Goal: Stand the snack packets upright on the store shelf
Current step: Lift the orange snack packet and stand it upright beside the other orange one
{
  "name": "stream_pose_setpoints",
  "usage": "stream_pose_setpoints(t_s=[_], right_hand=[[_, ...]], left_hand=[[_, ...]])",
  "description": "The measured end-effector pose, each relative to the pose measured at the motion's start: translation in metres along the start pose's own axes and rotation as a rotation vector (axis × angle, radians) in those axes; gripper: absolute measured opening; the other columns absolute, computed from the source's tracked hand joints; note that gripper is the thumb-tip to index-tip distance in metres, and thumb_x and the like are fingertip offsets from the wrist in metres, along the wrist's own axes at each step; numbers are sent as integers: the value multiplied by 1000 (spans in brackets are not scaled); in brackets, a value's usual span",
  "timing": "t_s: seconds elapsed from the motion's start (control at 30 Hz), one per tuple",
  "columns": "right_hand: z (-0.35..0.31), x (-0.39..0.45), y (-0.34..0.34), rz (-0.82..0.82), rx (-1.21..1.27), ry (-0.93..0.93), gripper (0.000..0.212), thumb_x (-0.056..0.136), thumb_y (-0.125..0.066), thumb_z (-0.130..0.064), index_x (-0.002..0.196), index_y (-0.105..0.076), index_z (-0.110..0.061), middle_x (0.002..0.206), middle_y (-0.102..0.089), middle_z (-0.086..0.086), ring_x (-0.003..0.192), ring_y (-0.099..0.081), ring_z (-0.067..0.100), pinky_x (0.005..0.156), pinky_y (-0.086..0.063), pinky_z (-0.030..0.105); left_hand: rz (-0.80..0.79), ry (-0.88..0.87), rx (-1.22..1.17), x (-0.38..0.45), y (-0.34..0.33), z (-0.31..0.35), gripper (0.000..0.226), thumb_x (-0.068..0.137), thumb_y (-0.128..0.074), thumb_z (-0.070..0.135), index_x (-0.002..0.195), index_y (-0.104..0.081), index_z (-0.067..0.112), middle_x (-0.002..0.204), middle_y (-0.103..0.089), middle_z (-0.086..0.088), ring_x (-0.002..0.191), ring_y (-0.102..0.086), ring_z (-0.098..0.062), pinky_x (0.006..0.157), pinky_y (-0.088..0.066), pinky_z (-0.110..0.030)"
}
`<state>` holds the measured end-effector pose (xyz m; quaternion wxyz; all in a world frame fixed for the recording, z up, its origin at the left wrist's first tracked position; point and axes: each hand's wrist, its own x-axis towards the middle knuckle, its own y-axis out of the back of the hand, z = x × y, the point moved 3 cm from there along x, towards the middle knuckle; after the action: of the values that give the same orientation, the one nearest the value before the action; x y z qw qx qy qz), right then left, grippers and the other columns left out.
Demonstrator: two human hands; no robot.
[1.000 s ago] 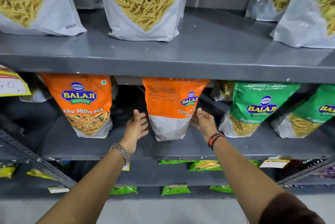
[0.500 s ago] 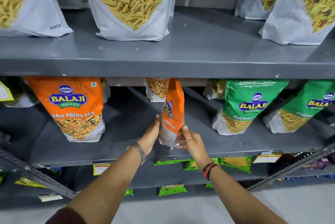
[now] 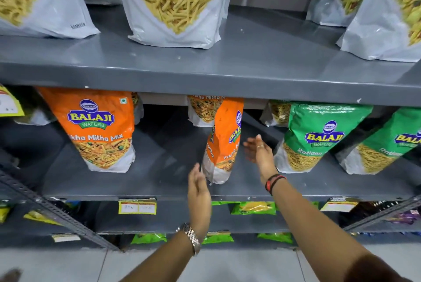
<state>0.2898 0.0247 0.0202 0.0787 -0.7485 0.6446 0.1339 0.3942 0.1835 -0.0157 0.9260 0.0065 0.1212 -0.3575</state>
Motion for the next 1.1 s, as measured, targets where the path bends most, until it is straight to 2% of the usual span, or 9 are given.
stream_pose_setpoints(t_s=[0.1,0.23,0.3,0.37,0.47,0.67,0.93,1.0,1.1], right_hand=[[-17,13,-24,-109,-61,-46,63,95,-20,-53,126,-55,-10,133,-58,12,123,-53,26,106,-35,40],[-20,5,-49,-304,-162,-43,67,89,-5,-63,98,-64,-33,130,-61,8,85,-61,3,95,-33,28],[-12,2,-47,-288,-134,-41,72,89,-5,-63,108,-65,-28,129,-62,7,99,-61,10,100,-34,30],[-3,-3,-38,-217,-116,-23,71,90,-9,-62,125,-57,-23,132,-59,6,121,-55,20,109,-34,36],[8,-9,-18,-180,-80,41,64,91,-14,-59,131,-51,-25,137,-55,4,126,-51,23,113,-34,45],[21,-3,12,-205,12,70,61,94,-16,-55,135,-45,-21,138,-52,5,112,-54,17,97,-41,32],[29,2,31,-151,-73,-6,58,96,-22,-48,140,-38,-13,139,-47,9,129,-46,29,106,-40,41],[40,-2,34,-68,-182,-59,43,98,-35,-34,123,-50,-3,113,-57,16,108,-56,32,95,-48,43],[57,-18,26,-89,-230,-138,25,95,-42,-13,106,-60,0,90,-57,13,77,-54,22,62,-48,28]], left_hand=[[-210,18,-54,-16,-13,2,56,91,-31,50,145,-17,40,146,-21,25,135,-26,-1,115,-23,-29],[-213,20,-111,-8,-22,11,64,85,-26,58,146,-17,39,151,-21,22,139,-25,-4,117,-21,-33],[-165,12,-184,3,-24,10,57,92,-25,52,146,-25,34,152,-31,13,139,-32,-9,117,-25,-37],[-149,5,-206,15,-20,9,50,94,-23,49,139,-37,33,143,-46,12,132,-43,-8,109,-38,-28],[-177,38,-178,29,-16,11,38,92,-21,54,114,-51,46,120,-58,21,112,-53,6,83,-46,-9],[-290,94,-202,53,-31,20,62,86,-15,67,135,-37,38,134,-49,11,122,-48,-9,108,-34,-31],[-249,77,-59,59,-29,13,64,91,-12,58,145,-26,28,155,-28,0,143,-27,-20,116,-22,-40],[-133,48,-45,55,-11,4,61,93,-16,54,144,-31,24,154,-30,-3,143,-27,-22,118,-20,-42],[95,-11,-31,52,31,-7,49,98,-28,39,137,-44,15,145,-45,-7,136,-39,-23,114,-29,-39]])
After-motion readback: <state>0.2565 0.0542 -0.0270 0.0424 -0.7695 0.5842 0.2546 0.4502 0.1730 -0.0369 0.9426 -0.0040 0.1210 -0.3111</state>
